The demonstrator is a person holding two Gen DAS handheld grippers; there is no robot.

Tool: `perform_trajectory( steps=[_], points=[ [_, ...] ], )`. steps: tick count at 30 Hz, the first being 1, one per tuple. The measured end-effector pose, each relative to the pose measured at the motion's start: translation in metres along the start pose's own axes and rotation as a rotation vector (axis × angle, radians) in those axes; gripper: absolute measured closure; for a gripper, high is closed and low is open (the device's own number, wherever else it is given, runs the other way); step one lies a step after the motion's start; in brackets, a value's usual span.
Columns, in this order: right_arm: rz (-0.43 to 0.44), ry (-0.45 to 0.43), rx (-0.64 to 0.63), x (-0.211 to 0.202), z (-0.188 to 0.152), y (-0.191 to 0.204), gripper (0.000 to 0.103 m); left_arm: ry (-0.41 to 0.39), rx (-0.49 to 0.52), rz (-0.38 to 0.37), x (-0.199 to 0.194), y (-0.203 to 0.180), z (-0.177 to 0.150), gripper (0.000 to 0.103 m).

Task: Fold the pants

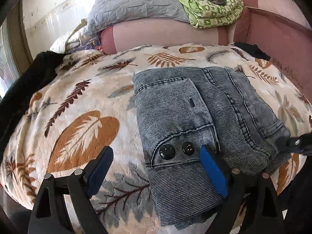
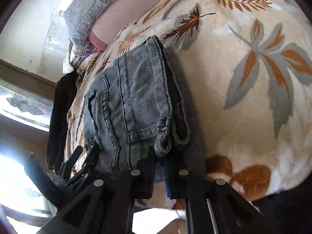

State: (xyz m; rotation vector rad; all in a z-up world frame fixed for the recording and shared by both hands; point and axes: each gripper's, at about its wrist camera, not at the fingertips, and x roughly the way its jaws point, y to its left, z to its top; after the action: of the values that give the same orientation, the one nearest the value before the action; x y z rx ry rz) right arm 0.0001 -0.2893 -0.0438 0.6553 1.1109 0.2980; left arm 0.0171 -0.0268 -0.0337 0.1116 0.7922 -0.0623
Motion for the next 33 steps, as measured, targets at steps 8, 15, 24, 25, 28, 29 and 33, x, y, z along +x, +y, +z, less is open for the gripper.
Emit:
perform_trajectory(
  steps=[8, 15, 24, 25, 28, 29, 33],
  points=[
    [-0.001, -0.184, -0.185, -0.047, 0.019, 0.067, 0.053, 0.018, -0.045, -0.026, 0.001, 0.004, -0.003, 0.012],
    [-0.176, -0.011, -0.276, 0.030, 0.002, 0.048, 0.049, 0.043, -0.077, -0.055, 0.001, 0.008, -0.003, 0.012],
    [-0.163, 0.043, -0.266, 0.027, 0.001, 0.051, 0.045, 0.063, -0.138, -0.108, 0.003, 0.017, -0.005, 0.011],
    [-0.122, 0.051, -0.238, 0.023, 0.001, 0.047, 0.043, 0.069, -0.153, -0.121, 0.004, 0.019, -0.006, 0.011],
    [-0.006, 0.025, -0.112, 0.000, 0.001, 0.031, 0.043, 0.078, -0.185, -0.146, 0.007, 0.024, -0.007, 0.010],
    [0.026, 0.011, -0.072, -0.006, -0.001, 0.025, 0.041, 0.079, -0.191, -0.147, 0.007, 0.024, -0.007, 0.009],
    [0.126, 0.006, 0.073, -0.018, -0.008, 0.004, 0.039, 0.077, -0.199, -0.146, 0.009, 0.025, -0.008, 0.007]
  ],
)
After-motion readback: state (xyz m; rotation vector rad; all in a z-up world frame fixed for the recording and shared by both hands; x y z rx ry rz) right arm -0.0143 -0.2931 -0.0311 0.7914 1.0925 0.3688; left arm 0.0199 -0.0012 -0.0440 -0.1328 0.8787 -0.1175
